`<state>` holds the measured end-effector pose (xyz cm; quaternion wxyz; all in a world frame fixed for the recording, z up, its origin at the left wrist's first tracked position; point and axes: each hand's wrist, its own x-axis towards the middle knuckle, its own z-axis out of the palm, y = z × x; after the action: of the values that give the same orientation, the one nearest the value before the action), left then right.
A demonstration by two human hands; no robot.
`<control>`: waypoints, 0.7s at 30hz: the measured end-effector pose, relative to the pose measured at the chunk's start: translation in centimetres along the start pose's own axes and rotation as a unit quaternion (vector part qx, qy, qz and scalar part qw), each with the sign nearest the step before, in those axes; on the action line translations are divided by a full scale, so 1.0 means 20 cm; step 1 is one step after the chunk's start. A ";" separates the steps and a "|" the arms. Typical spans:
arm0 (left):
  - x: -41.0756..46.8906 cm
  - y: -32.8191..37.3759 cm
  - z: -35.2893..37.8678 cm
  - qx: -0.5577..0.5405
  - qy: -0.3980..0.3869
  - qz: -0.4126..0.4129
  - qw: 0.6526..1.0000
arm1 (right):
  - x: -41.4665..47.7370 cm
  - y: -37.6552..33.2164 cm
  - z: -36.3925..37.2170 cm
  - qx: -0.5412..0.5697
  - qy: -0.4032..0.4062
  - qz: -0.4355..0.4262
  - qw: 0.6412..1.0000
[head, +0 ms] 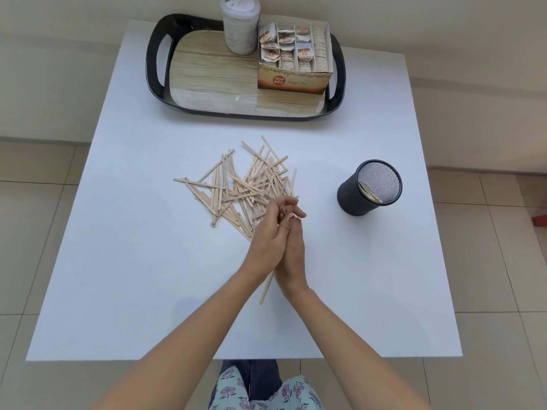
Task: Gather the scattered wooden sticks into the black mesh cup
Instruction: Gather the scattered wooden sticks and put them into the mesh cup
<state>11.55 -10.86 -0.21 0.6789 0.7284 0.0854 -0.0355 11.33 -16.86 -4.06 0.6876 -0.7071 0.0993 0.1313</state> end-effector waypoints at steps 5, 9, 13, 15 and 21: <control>-0.01 0.03 -0.06 -0.084 -0.013 -0.036 0.996 | 0.01 -0.08 -0.04 -0.100 0.057 -0.021 0.993; -0.07 0.01 -0.13 -0.029 0.099 -0.073 0.992 | -0.02 -0.09 -0.12 -0.190 0.099 -0.040 0.976; -0.18 -0.05 -0.17 0.054 0.132 -0.139 0.980 | -0.11 -0.07 -0.17 -0.310 0.120 0.033 0.943; -0.23 -0.08 -0.16 0.082 0.132 -0.160 0.975 | -0.17 -0.05 -0.15 -0.365 0.102 0.055 0.924; -0.30 -0.13 -0.10 0.125 0.132 -0.144 0.973 | -0.24 -0.03 -0.05 -0.428 0.087 0.079 0.896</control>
<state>5.04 -9.18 -1.50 0.5530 0.7858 0.2730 -0.0467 7.07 -17.96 -1.88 0.2941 -0.9317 0.1480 0.1531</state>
